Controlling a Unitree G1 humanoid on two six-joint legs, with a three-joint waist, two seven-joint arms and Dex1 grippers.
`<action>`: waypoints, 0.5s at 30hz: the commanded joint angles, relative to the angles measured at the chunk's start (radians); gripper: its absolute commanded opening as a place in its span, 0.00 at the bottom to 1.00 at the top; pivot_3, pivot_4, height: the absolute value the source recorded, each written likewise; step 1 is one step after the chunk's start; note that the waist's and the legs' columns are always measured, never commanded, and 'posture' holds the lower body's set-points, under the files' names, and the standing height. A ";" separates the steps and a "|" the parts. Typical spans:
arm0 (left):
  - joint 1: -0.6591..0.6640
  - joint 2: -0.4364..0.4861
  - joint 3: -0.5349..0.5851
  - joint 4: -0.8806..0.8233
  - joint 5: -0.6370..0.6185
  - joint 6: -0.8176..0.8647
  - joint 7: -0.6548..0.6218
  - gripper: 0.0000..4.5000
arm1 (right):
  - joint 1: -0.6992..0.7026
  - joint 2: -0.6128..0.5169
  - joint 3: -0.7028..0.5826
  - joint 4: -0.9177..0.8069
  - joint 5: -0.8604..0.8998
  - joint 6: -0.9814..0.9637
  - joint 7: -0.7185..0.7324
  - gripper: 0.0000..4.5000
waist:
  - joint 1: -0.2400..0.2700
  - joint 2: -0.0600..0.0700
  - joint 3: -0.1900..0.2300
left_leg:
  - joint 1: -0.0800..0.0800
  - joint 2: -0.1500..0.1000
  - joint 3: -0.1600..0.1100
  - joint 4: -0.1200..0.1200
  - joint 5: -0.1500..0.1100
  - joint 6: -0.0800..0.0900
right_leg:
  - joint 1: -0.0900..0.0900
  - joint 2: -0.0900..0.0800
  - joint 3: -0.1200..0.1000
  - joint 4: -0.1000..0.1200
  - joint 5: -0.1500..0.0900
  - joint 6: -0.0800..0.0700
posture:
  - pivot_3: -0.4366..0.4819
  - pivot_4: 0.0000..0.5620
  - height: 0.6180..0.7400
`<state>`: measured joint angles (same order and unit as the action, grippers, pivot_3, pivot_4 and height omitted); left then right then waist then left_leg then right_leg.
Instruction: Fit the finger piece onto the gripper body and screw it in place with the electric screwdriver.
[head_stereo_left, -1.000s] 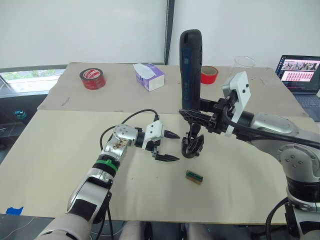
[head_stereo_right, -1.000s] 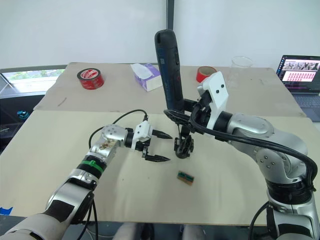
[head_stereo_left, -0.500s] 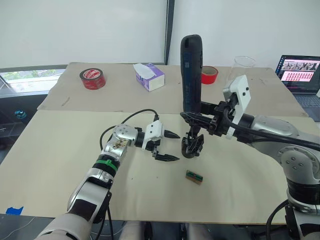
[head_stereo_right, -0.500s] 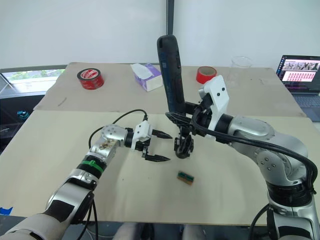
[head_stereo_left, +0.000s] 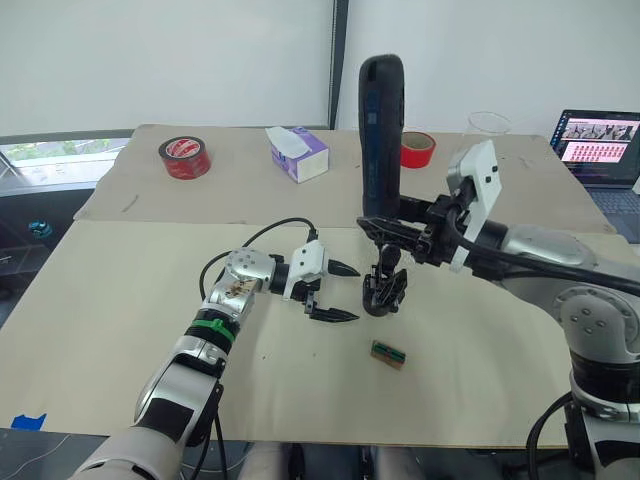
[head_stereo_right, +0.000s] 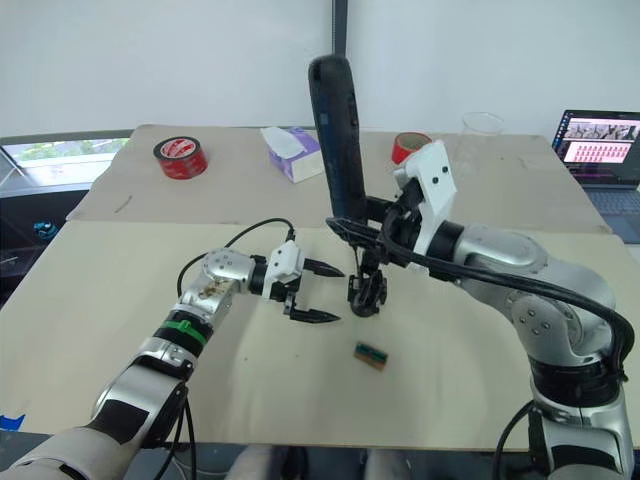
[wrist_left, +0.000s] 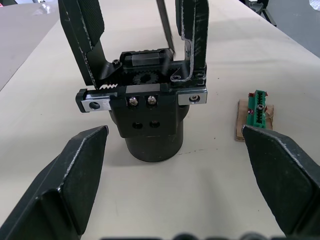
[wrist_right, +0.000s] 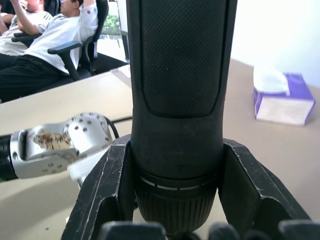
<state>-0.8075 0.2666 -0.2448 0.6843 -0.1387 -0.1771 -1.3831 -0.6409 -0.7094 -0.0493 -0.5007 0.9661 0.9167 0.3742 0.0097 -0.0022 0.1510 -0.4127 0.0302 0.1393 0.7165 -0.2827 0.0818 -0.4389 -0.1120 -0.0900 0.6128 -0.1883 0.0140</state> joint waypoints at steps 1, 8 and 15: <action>-0.026 -0.003 0.015 -0.018 -0.005 -0.028 0.004 1.00 | -0.035 -0.004 -0.054 -0.025 0.021 0.005 0.005 0.42 | 0.001 0.000 0.000 | 0.000 0.000 0.000 0.000 0.000 0.000 | 0.000 0.000 0.000 0.000 0.000 0.000 | 0.48 0.27 1.00; -0.026 -0.006 0.016 -0.022 -0.006 -0.027 0.006 1.00 | -0.033 -0.009 -0.058 -0.030 0.020 0.031 0.012 0.42 | 0.001 0.000 0.000 | 0.000 0.000 0.000 0.000 0.000 0.000 | 0.000 0.000 0.000 0.000 0.000 0.000 | 0.48 0.27 1.00; -0.025 -0.007 0.017 -0.021 -0.006 -0.030 0.009 1.00 | -0.034 -0.011 -0.058 -0.029 0.013 0.041 0.027 0.42 | 0.001 0.000 0.000 | 0.000 0.000 0.000 0.000 0.000 0.000 | 0.000 0.000 0.000 0.000 0.000 0.000 | 0.48 0.27 1.00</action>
<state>-0.8075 0.2636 -0.2429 0.6842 -0.1388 -0.1790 -1.3784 -0.6483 -0.7111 -0.0526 -0.5008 0.9680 0.9669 0.3933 0.0102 -0.0022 0.1510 -0.4131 0.0302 0.1392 0.7167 -0.2827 0.0818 -0.4389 -0.1122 -0.0902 0.6127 -0.1882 0.0140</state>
